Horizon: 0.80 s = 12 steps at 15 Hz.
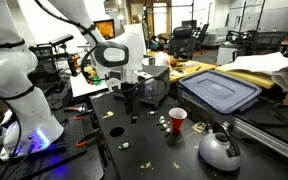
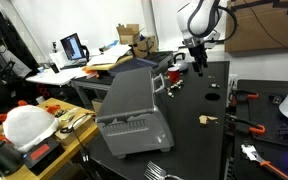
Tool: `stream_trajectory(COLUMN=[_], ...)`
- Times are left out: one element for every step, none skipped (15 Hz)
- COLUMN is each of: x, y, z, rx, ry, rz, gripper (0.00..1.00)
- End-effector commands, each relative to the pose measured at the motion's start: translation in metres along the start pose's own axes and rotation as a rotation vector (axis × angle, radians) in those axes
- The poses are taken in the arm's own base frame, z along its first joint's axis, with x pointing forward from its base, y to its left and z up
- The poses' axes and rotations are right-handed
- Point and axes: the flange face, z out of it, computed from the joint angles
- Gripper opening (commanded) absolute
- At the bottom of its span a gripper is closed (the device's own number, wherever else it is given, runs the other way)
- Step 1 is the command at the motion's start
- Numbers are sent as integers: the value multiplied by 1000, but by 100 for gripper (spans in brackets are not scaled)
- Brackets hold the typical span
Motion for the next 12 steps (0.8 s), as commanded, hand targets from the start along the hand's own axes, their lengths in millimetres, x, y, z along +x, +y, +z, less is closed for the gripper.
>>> stream_trajectory(x=[0, -1, -2, -3, -3, -3, -3, -2, -2, -2, -2, -2], y=[19, 24, 29, 32, 35, 36, 36, 37, 37, 38, 39, 39], z=[31, 41, 49, 58, 65, 72, 76, 81, 84, 87, 90, 93], rx=[-14, -12, -11, -8, -7, -10, -11, -11, -14, -15, -18, -15], ry=[-16, -27, -38, -48, -58, -68, -74, -79, -86, -94, -102, -110], rz=[59, 70, 78, 84, 88, 86, 86, 83, 80, 74, 73, 69], gripper=[100, 100, 100, 100, 100, 100, 100, 100, 100, 100, 100, 100])
